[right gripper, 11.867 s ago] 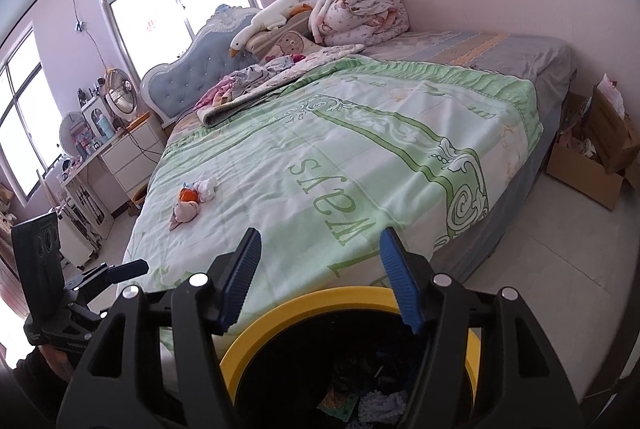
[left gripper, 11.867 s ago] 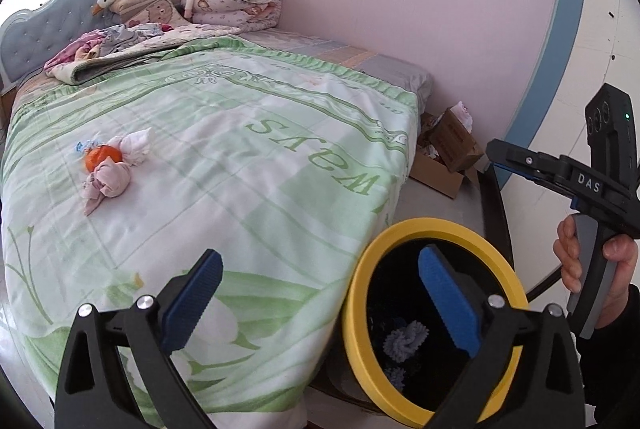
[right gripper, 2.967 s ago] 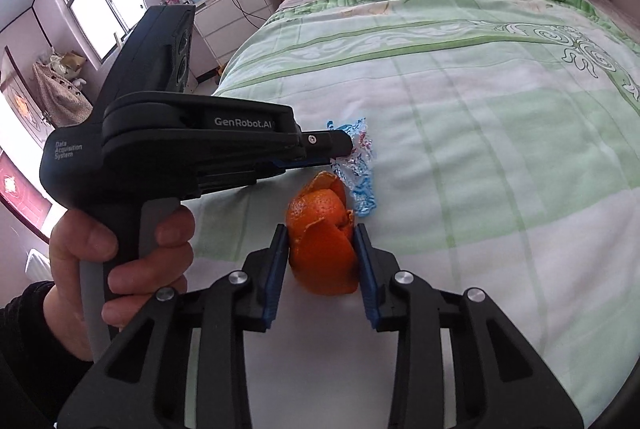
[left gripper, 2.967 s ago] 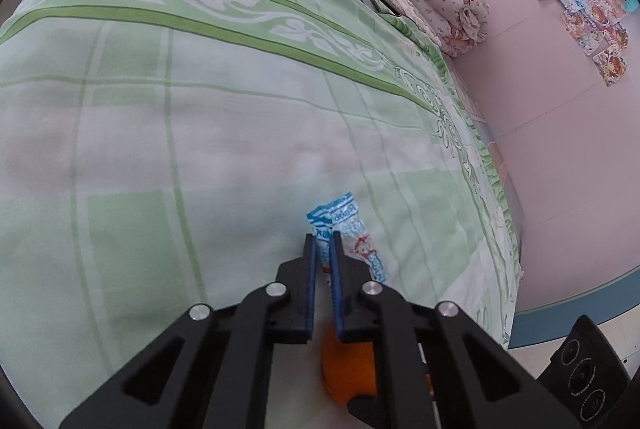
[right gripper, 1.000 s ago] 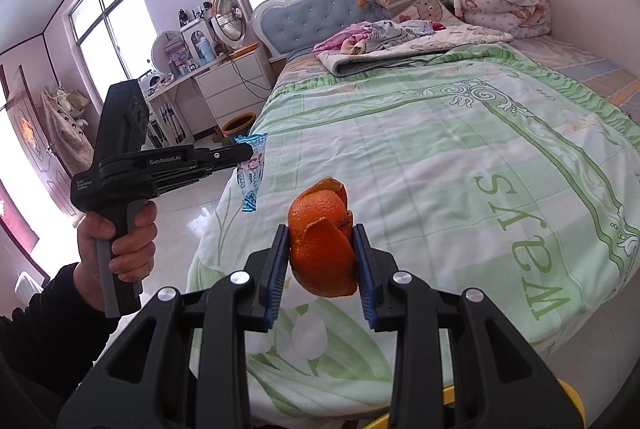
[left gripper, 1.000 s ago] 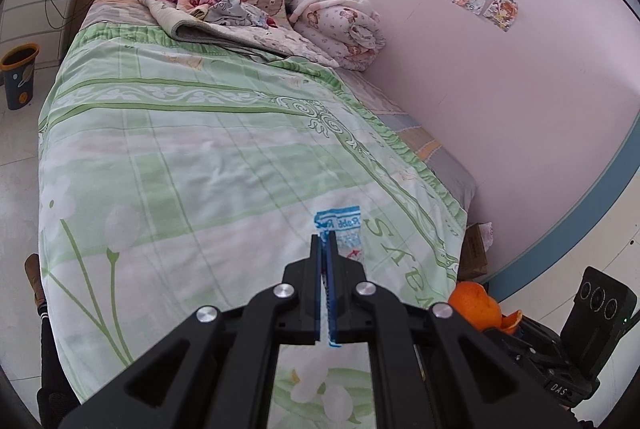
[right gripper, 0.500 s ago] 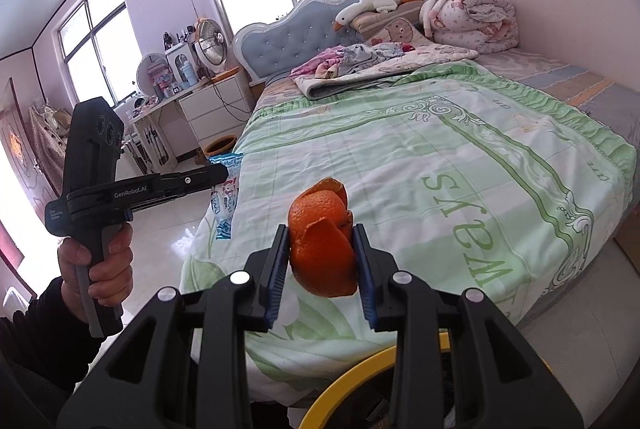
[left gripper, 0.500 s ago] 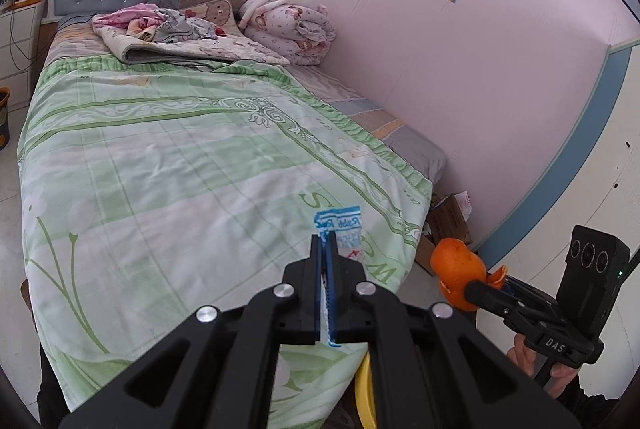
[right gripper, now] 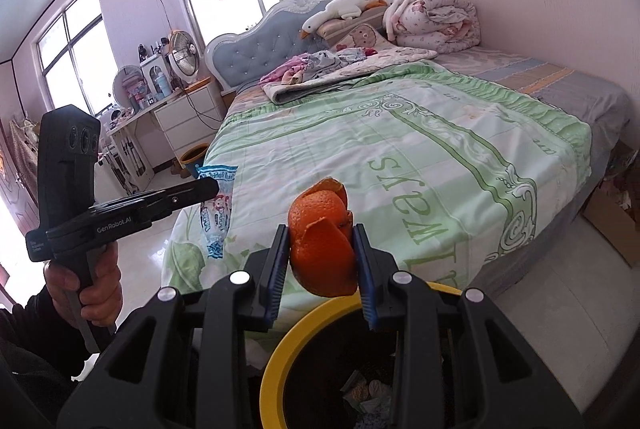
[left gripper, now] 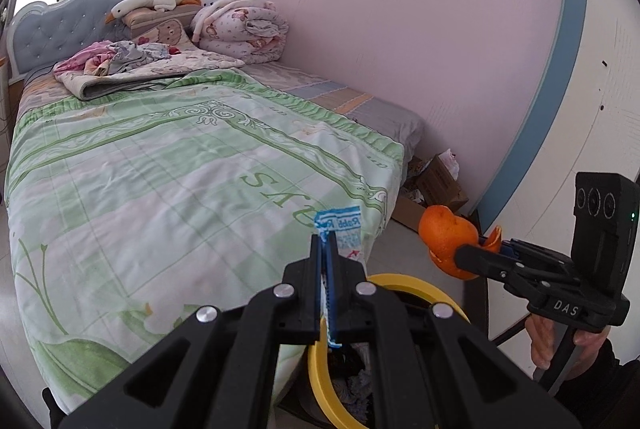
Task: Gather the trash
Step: 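Carry the orange peel and blue wrapper over the yellow bin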
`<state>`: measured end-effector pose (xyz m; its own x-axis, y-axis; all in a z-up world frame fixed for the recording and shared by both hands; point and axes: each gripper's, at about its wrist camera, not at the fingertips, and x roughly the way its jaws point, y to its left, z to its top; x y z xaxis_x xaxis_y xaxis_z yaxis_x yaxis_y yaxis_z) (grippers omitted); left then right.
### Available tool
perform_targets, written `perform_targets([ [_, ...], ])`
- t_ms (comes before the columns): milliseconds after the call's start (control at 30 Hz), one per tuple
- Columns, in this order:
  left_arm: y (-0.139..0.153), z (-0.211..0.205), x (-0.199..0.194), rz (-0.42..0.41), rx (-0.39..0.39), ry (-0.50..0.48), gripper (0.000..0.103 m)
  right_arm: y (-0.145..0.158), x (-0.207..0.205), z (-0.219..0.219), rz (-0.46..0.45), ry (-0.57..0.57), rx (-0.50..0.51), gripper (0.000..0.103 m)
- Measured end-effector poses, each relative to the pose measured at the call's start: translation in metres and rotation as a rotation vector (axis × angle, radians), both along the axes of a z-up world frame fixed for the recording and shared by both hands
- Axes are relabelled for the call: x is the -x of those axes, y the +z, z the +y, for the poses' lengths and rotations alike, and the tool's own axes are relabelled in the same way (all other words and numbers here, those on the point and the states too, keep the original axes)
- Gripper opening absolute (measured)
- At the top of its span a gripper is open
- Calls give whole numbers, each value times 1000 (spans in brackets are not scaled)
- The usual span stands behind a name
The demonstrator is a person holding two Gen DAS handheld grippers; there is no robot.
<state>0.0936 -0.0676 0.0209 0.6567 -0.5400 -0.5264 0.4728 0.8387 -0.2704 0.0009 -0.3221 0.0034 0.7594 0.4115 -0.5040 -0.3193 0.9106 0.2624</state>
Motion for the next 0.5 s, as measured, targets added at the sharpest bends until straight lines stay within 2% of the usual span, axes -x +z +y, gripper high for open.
perform_targets([
  [300,-2,-47,29,-48,-98,-86,2,-18,27,-28,52,-43,-36,30],
  [500,-6,-69,40,-58,-138,-125,2,-33,37,-45,76,-88,-8,31],
])
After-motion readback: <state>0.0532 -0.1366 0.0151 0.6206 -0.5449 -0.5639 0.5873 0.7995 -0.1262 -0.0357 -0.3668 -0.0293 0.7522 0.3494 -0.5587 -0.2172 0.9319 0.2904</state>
